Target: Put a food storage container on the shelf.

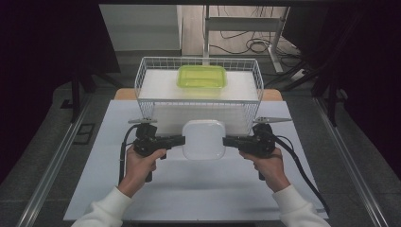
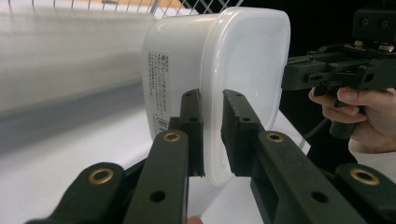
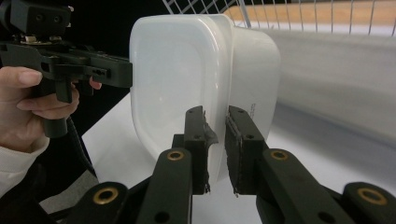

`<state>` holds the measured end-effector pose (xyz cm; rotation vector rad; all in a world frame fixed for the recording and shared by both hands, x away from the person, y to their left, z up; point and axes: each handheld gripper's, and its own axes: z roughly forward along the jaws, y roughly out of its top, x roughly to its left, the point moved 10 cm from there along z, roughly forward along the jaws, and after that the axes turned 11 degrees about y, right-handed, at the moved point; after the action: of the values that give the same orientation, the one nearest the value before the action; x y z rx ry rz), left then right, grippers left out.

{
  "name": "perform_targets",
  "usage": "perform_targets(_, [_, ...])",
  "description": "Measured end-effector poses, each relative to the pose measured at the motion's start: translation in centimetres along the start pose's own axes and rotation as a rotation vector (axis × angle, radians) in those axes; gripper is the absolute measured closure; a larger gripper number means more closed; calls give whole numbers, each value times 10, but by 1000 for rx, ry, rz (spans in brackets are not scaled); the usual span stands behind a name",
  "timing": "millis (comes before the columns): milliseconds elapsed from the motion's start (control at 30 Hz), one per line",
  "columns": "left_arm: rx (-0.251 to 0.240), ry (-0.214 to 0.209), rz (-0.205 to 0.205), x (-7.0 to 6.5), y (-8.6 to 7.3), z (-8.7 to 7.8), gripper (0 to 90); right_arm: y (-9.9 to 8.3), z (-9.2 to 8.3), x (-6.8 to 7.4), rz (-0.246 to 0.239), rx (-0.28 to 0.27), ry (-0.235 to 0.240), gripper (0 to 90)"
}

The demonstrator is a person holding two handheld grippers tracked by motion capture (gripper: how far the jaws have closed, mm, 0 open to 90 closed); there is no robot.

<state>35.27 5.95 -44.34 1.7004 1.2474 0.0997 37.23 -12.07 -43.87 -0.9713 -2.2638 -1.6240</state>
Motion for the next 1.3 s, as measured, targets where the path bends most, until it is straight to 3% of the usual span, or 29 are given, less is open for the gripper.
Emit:
perform_targets(300, [-42, 12, 48, -9, 32, -13, 788, 33, -8, 9, -51, -44, -3, 789])
perform_targets(733, [-79, 11, 93, -14, 60, -25, 788, 61, -14, 19, -100, -77, -2, 789])
perform_targets(1067, [-103, -8, 84, -16, 82, -32, 789, 87, -19, 26, -125, -104, -7, 788])
perform_targets(1300, [-122, -8, 102, -19, 98, -36, 789, 103, -23, 30, -142, -116, -9, 788])
